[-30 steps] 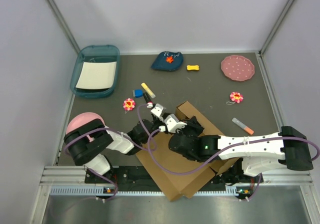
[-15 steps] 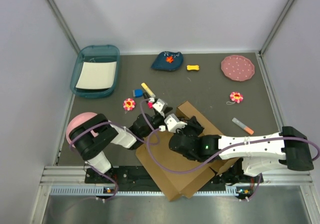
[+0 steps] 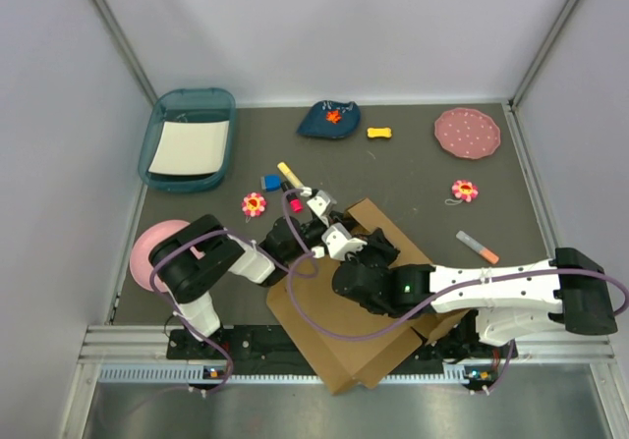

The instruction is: Fold the paper box

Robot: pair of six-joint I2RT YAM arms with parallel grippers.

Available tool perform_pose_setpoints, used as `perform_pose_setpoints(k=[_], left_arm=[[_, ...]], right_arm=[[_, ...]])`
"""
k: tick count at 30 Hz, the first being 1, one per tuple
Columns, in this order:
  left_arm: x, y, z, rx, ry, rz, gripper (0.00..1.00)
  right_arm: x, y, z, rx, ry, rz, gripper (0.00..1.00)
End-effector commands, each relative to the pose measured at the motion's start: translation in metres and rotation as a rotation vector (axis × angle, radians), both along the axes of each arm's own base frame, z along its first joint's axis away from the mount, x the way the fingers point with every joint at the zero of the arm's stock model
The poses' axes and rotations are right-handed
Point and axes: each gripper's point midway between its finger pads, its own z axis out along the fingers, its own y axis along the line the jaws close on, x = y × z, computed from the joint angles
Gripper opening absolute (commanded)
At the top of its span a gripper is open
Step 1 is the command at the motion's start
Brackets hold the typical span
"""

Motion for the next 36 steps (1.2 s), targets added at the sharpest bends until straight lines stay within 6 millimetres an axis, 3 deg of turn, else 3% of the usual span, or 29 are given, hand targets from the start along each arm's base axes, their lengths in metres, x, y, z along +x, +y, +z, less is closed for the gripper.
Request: perform_pose_setpoints(k=[1,11,19,26,31,36], left_arm=[[0.008,-0.005,0.042,-0.104,-0.112,-0.002,0.0],[0.021,0.002,0.029,0.024,-0.115,0.07,0.0],[0.043,0.032,0.011,0.05,-0.011,0.315,0.0],[0.048,0.058,0.001,0.04,0.081,0.471,0.0],[0.048,0.052,-0.013,0.088,0.173,0.46,0.0],[0.049,0.045,-0.009,0.072,0.185,0.438,0.0]], right_arm=[[-0.024,0.027,-0.044,0.025,0.201,0.154,0.0],[-0.024,0.029,-0.042,0.038,0.198,0.153,0.0],[-0.022,0.027,-0.047,0.027,0.192,0.133,0.0],[-0.023,0.028,-0.048,0.045,0.196,0.127,0.0],[-0.023,0.029,-0.047,0.048,0.197,0.13,0.0],[-0.023,0.028,-0.044,0.053,0.191,0.13,0.0]])
